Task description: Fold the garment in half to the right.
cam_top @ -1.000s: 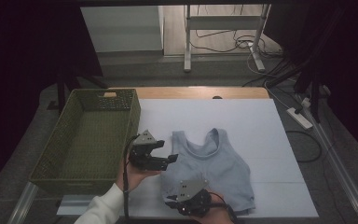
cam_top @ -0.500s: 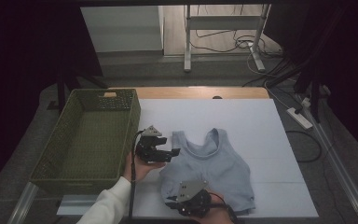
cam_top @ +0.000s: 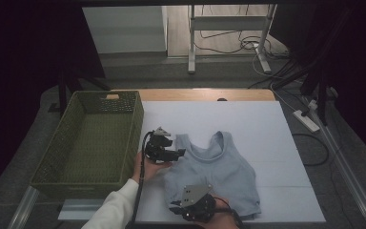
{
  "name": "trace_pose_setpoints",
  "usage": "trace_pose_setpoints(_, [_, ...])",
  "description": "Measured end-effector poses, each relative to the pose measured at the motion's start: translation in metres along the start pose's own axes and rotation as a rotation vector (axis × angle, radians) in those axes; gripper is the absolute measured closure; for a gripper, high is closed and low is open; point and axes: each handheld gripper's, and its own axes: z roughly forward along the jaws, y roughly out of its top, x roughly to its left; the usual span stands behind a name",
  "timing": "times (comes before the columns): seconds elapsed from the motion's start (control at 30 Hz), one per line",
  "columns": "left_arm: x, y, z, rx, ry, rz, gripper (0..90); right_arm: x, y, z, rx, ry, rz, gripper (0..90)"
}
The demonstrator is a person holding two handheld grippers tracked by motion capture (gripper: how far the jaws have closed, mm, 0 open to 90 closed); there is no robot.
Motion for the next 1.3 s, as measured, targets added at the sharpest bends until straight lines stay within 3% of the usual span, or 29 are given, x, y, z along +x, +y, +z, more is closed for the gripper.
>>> trace_pose_setpoints(0.27, [0.003,-0.001,0.014,0.039,0.001,0.002,26.8,0.001,0.000,0.001,0.007,-0.001,-0.004,81.1])
trace_pose_setpoints(1.03, [0.005,-0.005,0.030,0.089,0.028,0.023,25.1,0.001,-0.001,0.002,0.013,0.006,-0.003,81.1])
trace_pose_setpoints(1.3, [0.004,-0.008,0.033,0.067,0.038,0.027,26.1,0.001,-0.002,0.002,0.017,0.006,-0.008,81.1])
